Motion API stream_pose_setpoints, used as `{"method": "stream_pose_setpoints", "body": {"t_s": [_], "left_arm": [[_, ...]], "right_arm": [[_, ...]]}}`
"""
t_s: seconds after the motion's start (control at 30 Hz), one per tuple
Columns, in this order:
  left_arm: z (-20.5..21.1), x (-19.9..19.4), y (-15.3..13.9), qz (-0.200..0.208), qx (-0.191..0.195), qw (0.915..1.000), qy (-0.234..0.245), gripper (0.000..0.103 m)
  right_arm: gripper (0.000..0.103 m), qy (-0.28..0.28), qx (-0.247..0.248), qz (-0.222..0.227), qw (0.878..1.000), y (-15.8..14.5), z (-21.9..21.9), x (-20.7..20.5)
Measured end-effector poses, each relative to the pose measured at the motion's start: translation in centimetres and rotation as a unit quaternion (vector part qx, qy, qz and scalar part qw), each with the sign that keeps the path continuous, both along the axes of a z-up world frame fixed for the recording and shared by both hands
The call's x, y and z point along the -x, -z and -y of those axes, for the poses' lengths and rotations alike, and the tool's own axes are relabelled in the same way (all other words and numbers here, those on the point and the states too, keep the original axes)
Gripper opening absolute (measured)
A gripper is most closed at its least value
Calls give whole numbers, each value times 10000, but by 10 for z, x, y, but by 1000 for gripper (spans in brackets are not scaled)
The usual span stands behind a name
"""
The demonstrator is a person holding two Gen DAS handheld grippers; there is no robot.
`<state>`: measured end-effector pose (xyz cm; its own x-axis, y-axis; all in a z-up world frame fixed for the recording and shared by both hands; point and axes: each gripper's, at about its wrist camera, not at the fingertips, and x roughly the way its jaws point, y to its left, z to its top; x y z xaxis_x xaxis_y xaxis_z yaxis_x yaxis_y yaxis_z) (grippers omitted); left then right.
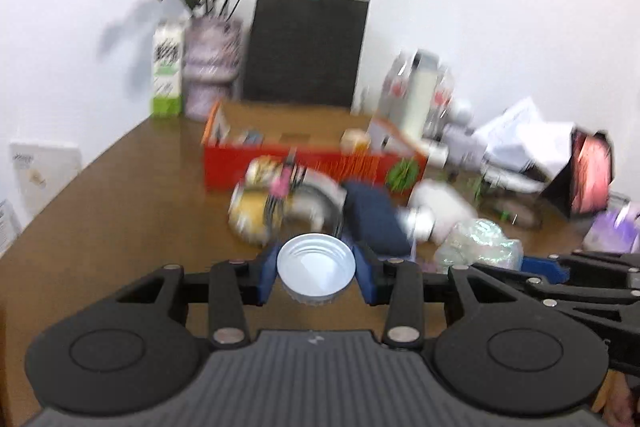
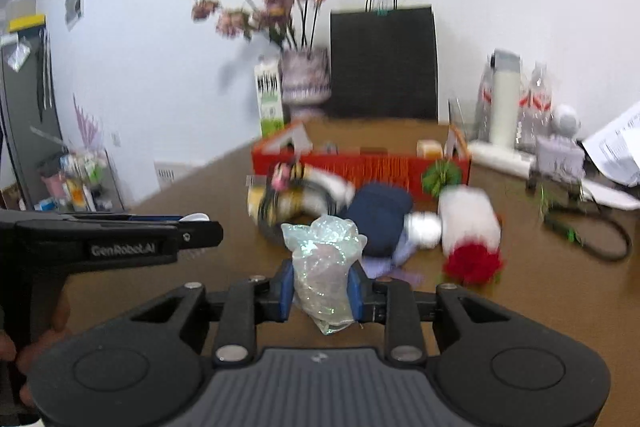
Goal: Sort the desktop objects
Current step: 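Carry the cap and bag into the box and open both tools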
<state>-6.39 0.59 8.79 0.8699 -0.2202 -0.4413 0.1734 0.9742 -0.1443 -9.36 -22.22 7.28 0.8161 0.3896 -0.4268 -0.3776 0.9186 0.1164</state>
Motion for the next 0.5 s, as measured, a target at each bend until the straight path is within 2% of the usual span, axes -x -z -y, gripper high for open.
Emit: {"method": "stream_pose_setpoints", "body": {"t_s": [0.1, 0.23, 0.3, 0.37, 0.43, 0.5], "left_arm": [[-3, -47, -25, 195, -20, 9998, -40, 41], [3, -142, -64, 132, -266, 9996, -5, 41], [12, -196, -76, -6, -453, 9988, 159, 41], [18, -250, -79, -401, -457, 9981, 108, 41], [22, -296, -73, -586, -507, 9970, 13, 41], [25, -343, -58, -995, -655, 9929, 60, 41]], "right_arm": [[26, 49, -69, 231, 9997, -25, 4, -41], [26, 124, -32, 375, 9992, -60, 1, -125], [26, 116, -60, 170, 9998, -71, -4, -185], [26, 208, -36, -132, 9997, -73, -8, -247], [26, 348, -172, -640, 9972, -68, -9, -304], [27, 385, -179, -1043, 9936, -58, -14, -354]]}}
